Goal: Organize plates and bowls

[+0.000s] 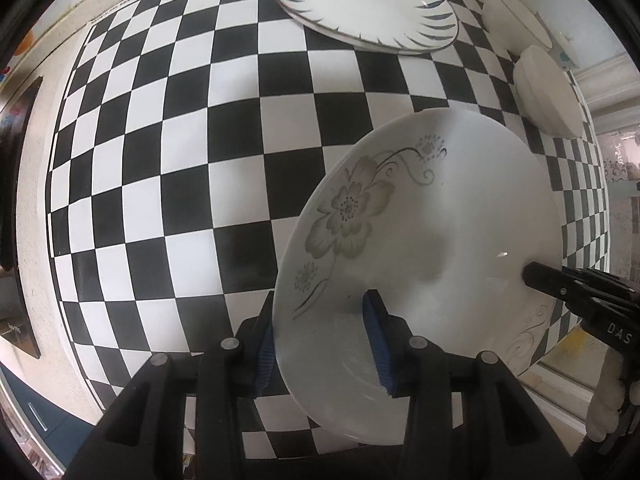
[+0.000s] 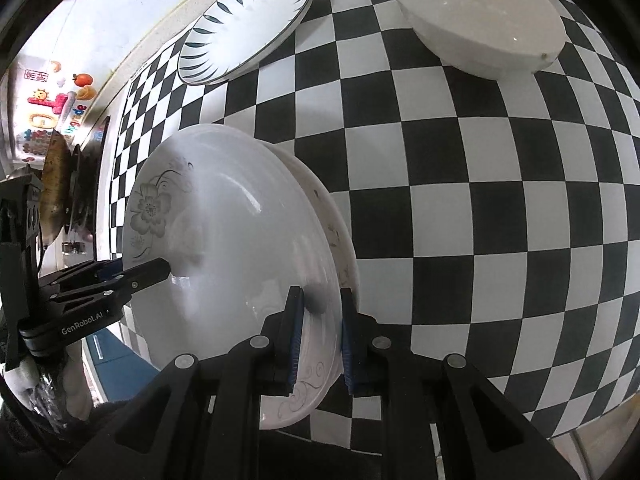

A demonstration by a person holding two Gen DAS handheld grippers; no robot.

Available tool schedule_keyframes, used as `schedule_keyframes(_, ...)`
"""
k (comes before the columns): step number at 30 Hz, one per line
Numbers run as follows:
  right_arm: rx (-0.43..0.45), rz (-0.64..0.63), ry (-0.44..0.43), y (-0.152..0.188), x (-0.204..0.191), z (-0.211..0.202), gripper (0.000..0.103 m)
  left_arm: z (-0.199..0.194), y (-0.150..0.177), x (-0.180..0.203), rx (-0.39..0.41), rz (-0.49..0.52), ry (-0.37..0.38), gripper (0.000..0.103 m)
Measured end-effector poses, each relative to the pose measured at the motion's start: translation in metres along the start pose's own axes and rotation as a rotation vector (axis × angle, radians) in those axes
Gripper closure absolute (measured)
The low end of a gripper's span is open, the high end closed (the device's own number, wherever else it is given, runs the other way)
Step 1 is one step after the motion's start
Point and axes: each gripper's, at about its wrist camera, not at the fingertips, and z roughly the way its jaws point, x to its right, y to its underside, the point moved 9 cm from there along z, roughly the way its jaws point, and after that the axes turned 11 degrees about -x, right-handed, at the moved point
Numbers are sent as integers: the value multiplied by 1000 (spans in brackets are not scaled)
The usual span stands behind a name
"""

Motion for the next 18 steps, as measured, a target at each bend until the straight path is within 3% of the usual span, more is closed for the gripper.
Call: schedule_keyframes(18,2,-2,105,-5,-11,1,81,17,-2,12,-29,2,-106,65)
